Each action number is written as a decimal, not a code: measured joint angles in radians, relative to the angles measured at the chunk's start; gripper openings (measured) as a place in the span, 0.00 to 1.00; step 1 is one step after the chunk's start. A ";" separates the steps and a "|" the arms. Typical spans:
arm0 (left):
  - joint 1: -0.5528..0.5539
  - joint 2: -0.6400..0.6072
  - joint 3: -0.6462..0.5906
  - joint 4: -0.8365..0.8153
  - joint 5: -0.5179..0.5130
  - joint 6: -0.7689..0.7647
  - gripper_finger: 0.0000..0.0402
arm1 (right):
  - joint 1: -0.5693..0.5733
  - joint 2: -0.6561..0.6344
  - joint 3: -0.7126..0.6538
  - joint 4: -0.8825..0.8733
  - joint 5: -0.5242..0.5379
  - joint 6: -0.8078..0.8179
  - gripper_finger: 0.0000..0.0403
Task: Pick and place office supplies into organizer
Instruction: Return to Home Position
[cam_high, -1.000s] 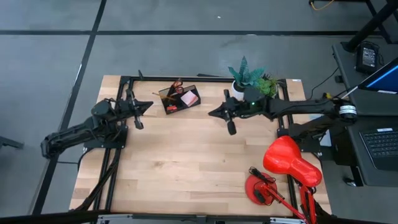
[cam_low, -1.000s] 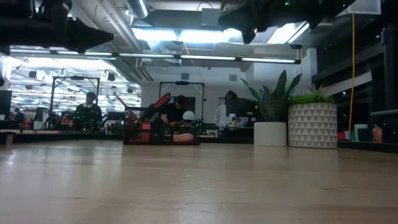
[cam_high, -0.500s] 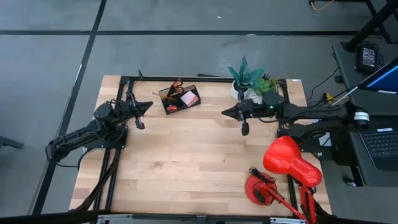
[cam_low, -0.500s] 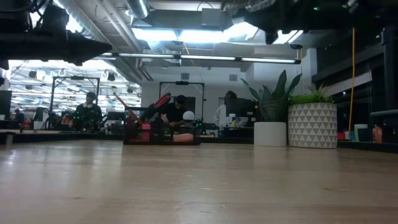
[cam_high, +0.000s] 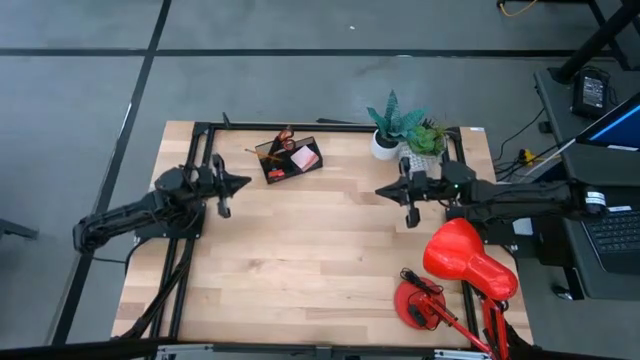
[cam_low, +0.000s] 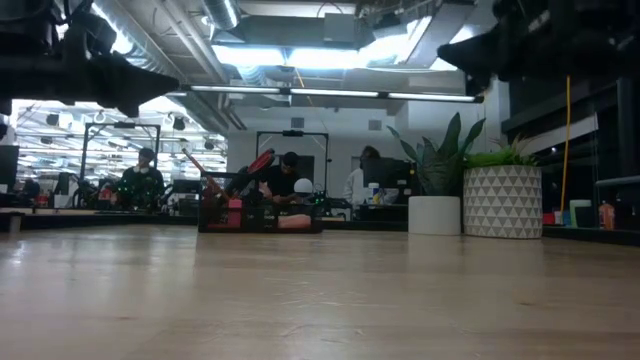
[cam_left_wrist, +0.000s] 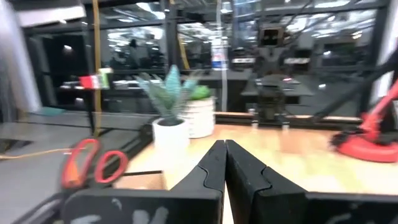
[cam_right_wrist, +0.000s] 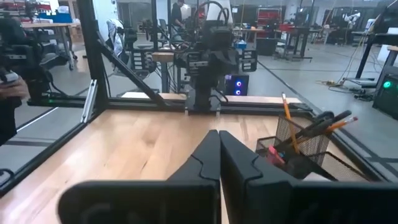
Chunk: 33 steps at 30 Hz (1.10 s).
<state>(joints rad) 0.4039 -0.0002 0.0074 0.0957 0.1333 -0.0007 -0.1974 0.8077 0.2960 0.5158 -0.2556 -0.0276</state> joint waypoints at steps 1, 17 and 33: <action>-0.018 0.000 0.000 0.000 0.000 -0.012 0.00 | 0.000 -0.008 -0.013 0.009 0.000 -0.008 0.01; -0.134 0.000 0.000 0.005 -0.008 -0.118 0.01 | -0.056 -0.278 -0.221 0.062 -0.110 -0.002 0.01; -0.134 0.000 0.000 0.005 -0.008 -0.118 0.01 | -0.055 -0.564 -0.221 -0.299 -0.323 -0.009 0.01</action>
<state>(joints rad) 0.2699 -0.0002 0.0078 0.1008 0.1257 -0.1184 -0.2527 0.2438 0.0754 0.2172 -0.5789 -0.0362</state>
